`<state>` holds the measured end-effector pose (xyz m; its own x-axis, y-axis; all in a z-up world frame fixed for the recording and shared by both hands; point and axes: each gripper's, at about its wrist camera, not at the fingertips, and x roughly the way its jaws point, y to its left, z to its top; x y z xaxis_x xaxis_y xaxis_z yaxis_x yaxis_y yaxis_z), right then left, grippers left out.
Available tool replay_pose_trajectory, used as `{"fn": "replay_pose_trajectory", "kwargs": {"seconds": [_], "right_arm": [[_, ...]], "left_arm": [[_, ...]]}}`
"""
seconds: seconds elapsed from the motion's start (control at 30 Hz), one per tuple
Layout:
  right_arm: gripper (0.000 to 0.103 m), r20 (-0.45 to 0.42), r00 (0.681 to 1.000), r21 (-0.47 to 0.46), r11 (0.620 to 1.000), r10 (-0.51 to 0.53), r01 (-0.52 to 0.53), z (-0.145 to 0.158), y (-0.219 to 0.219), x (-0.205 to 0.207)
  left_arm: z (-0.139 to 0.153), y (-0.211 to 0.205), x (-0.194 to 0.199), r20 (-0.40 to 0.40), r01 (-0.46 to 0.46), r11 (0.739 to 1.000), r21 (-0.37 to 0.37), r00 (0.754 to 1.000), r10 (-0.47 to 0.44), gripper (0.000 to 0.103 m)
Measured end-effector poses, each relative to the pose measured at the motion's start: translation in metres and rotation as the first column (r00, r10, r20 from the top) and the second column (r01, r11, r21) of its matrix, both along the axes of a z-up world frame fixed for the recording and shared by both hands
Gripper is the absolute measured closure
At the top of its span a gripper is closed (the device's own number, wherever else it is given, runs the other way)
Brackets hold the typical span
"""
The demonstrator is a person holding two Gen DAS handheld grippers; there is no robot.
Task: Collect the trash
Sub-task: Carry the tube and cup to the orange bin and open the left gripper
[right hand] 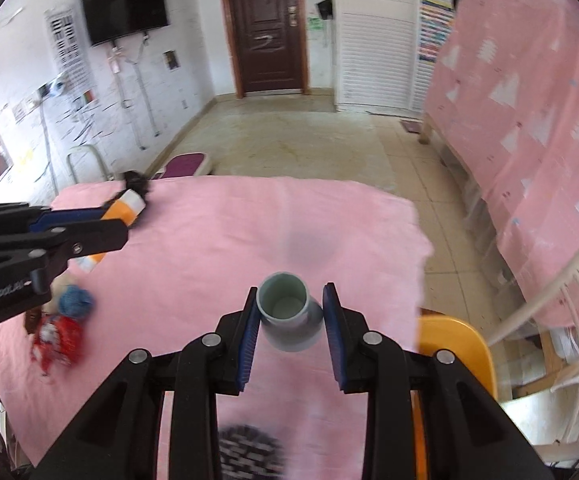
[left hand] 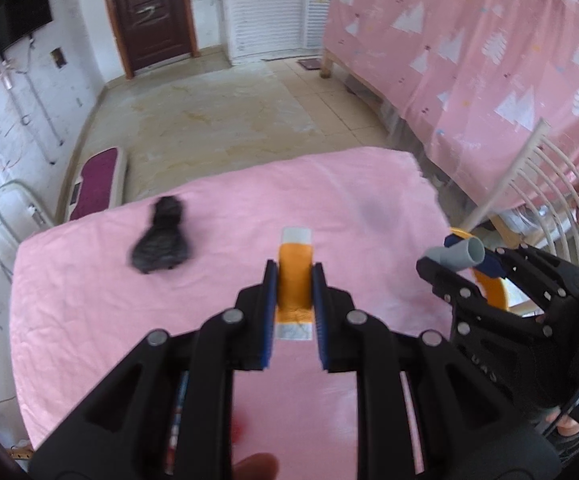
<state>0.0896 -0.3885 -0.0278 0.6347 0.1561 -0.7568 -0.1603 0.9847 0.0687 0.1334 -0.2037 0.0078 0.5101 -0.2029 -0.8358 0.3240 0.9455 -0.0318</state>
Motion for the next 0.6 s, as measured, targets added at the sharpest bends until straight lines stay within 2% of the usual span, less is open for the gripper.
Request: {"fn": "replay_pose_trajectory", "kwargs": {"seconds": [0.23,0.6], "right_arm": [[0.082,-0.006,0.996,0.020,0.996,-0.092,0.092,-0.013,-0.071,-0.017],[0.082,-0.036,0.979,0.056,0.977,-0.202,0.203,-0.037,-0.142,-0.029]], "left_arm": [[-0.003,-0.067,-0.009,-0.007,0.080,0.997,0.009,0.997,-0.080,0.087],[-0.015,-0.153,-0.019,-0.039,0.185,0.983,-0.002,0.982,-0.185,0.087]]}}
